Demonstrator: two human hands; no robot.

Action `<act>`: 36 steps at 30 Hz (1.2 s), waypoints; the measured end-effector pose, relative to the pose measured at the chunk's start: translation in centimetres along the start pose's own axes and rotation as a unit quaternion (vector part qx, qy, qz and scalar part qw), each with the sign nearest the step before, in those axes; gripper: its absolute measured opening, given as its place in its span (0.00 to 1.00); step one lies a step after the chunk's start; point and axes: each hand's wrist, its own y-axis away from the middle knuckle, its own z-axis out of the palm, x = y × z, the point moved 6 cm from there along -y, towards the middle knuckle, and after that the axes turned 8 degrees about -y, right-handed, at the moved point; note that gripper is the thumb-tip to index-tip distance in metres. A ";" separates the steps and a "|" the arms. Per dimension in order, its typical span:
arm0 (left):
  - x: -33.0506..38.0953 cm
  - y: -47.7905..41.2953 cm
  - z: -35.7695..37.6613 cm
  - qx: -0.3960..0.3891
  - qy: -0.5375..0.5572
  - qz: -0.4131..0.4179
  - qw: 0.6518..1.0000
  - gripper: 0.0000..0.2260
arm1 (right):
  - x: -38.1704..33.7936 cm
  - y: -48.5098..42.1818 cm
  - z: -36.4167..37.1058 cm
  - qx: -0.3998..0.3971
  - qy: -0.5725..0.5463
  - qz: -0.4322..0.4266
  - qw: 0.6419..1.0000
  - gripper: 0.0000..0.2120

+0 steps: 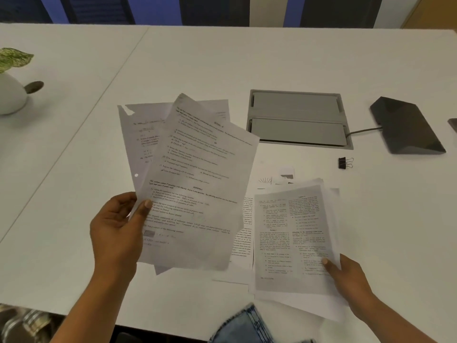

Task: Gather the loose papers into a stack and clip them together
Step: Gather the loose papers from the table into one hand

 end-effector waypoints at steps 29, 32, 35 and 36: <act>-1.5 6.4 10.0 -0.188 -0.079 -0.068 0.977 0.05 | -9.1 5.2 4.0 -0.188 -0.212 -0.004 0.959 0.12; -1.6 5.9 11.1 -0.265 0.000 -0.151 0.952 0.11 | -9.3 5.0 3.4 -0.183 -0.213 0.008 0.960 0.10; -1.7 6.0 12.1 -0.319 0.058 -0.201 0.924 0.12 | -8.6 4.0 2.6 -0.165 -0.250 0.063 0.952 0.22; -1.7 6.0 12.4 -0.325 0.060 -0.195 0.923 0.13 | -8.8 3.9 2.5 -0.180 -0.257 0.069 0.947 0.26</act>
